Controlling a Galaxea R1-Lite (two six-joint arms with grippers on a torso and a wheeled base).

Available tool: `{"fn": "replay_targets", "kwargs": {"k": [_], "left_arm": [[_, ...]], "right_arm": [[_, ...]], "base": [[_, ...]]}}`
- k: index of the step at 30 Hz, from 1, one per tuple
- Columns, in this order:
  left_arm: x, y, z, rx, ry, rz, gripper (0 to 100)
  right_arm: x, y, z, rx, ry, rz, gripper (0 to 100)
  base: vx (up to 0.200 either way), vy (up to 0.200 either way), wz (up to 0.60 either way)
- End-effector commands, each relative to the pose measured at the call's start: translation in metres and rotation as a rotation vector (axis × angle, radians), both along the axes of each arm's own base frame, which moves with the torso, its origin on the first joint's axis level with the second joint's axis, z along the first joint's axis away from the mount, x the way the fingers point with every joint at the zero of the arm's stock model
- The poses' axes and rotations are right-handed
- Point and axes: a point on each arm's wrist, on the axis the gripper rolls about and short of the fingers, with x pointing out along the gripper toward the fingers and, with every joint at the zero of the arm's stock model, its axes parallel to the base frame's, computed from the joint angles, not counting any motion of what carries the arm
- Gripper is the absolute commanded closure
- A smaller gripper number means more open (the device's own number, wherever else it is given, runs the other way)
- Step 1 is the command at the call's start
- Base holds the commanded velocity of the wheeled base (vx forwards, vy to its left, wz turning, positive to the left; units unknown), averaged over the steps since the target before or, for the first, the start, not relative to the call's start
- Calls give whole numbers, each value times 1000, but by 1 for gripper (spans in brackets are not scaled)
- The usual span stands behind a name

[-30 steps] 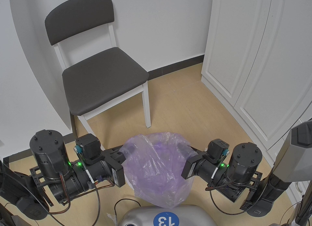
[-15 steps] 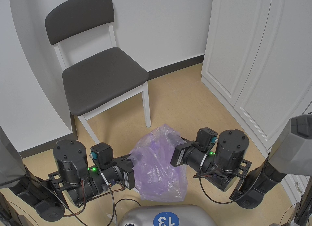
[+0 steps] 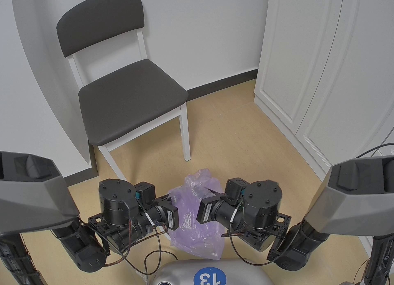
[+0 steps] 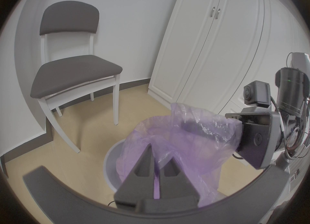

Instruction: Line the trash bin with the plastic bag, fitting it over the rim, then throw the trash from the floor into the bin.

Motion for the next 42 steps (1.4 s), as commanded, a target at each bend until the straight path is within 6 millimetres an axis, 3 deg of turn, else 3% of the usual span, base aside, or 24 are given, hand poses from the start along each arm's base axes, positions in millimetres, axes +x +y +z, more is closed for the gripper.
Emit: {"fn": "replay_targets", "kwargs": {"k": [1,13,27,42], "left_arm": [[6,5,-18,37,51,30,100],[34,13,-40,46,78,93,100],[50,8,-44,27,63,85,100],[63,-3,-59,34,71,75,100]], "right_arm": [[4,10,-28,-31,39,10,100],[23,18,-69,-35,100,-25,100],[32,-2,-77,-65,132,-65,100],[42,-8,-95,-86,160,-77,100]], "base": [[0,0,0],[0,0,0],[0,0,0],[0,0,0]]}}
